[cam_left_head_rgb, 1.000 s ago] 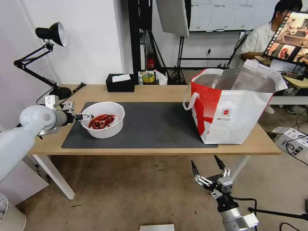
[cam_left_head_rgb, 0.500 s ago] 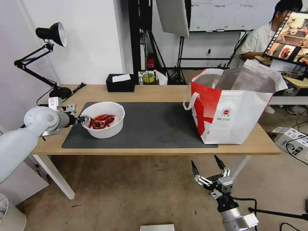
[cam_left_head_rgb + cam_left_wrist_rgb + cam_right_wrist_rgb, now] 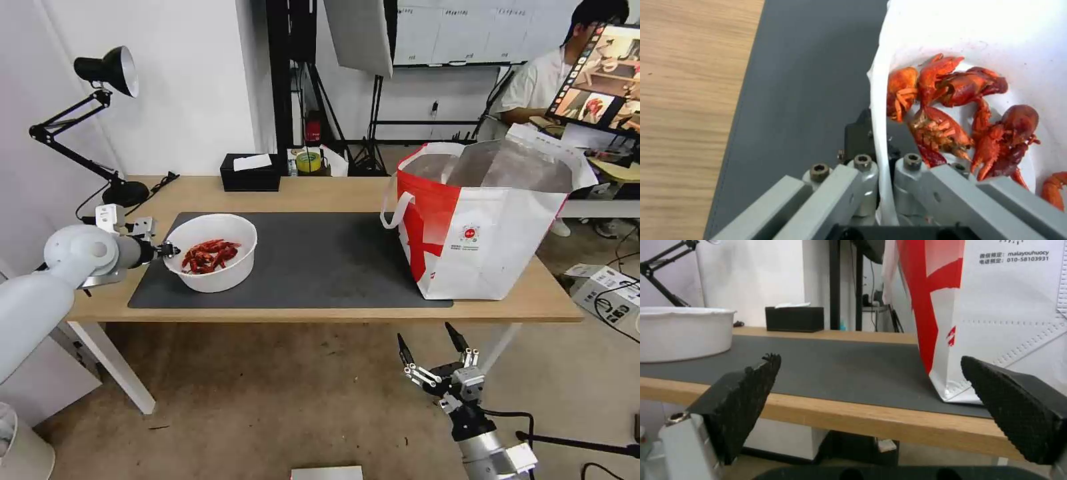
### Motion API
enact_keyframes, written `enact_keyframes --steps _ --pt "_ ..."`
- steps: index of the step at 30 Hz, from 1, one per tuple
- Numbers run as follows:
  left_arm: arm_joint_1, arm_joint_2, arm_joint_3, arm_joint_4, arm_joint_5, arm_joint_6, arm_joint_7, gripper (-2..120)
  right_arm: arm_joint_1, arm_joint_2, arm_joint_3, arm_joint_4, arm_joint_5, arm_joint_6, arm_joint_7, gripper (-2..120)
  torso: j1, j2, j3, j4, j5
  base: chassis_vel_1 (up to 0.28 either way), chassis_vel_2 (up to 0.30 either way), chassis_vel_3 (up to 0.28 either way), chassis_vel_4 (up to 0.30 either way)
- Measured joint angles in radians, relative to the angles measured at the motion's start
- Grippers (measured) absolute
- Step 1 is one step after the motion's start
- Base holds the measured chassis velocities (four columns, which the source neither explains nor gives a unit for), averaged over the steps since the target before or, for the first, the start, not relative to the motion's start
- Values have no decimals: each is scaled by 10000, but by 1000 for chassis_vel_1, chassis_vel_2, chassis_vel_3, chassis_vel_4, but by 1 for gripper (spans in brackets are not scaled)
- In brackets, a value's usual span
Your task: Pick up the trash from the table and place it into the takeout bag.
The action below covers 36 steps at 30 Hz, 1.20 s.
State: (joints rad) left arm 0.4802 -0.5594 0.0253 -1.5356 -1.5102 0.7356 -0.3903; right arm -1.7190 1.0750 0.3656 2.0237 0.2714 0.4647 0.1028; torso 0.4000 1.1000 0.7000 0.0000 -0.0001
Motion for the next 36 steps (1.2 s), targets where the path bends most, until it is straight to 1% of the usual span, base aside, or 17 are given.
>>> enact_keyframes --steps 5,7,8,11,13,15,17,19,21,23,25,27,28,29,30,34,36 --pt "-15 -43 -163 -134 -233 0 -23 0 0 0 0 0 0 0 0 100 -1 0 0 2 0 0 0 0 0" --pt "-121 -58 -183 -289 -378 0 -38 0 0 0 1 0 0 0 0 100 -1 0 0 1 -1 0 0 0 0" --pt "-325 -100 -184 -528 -563 0 -92 0 0 0 1 0 0 0 0 100 0 0 0 1 0 0 0 0 0" --pt "-592 -172 -125 -742 -703 0 -151 0 0 0 0 0 0 0 0 100 -1 0 0 2 1 0 0 0 0" --pt "-1442 -357 359 -1031 -1025 0 -297 0 0 0 0 0 0 0 0 100 0 0 0 1 0 0 0 0 0" --pt "-1661 -404 491 -1084 -1110 0 -341 0 0 0 0 0 0 0 0 100 0 0 0 1 0 0 0 0 0" --pt "-2574 -622 1041 -1303 -1500 -3 -486 0 0 0 0 0 0 0 0 100 0 0 0 -3 5 0 0 0 0" --pt "-2724 -664 1133 -1342 -1551 -3 -497 0 0 0 0 0 0 0 0 100 0 0 1 -3 4 0 0 0 0" --pt "-3552 -893 1665 -1622 -1754 -3 -543 0 1 0 1 0 0 0 0 100 0 0 0 -2 3 0 0 0 0" --pt "-3783 -989 1800 -1709 -1812 -3 -558 0 0 0 0 0 0 0 0 100 0 0 0 0 3 0 0 0 0" --pt "-4283 -1298 2061 -1916 -1940 -3 -657 0 0 0 0 0 0 0 0 100 0 0 0 0 4 0 0 0 0" --pt "-4321 -1330 2081 -1928 -1952 -3 -679 0 1 0 0 0 0 0 -1 100 0 0 0 0 4 0 0 0 0" --pt "-4577 -1592 2211 -1995 -2035 -3 -842 0 0 0 0 0 0 0 -1 100 0 0 0 -1 4 0 0 0 0" --pt "-4762 -1839 2324 -2003 -2075 -14 -963 0 1 0 1 0 1 0 0 100 0 0 0 -2 3 0 0 0 0" --pt "-4762 -1839 2324 -2003 -2075 -14 -963 0 1 0 1 0 1 0 0 100 0 0 0 -2 3 0 0 0 0" --pt "-5155 -2409 2584 -1815 -2096 -149 -1151 0 1 0 1 0 0 0 0 100 0 0 1 -2 3 0 0 0 0" --pt "-5213 -2492 2615 -1768 -2096 -158 -1159 0 1 0 0 0 0 0 0 100 0 0 1 0 2 0 0 0 0"
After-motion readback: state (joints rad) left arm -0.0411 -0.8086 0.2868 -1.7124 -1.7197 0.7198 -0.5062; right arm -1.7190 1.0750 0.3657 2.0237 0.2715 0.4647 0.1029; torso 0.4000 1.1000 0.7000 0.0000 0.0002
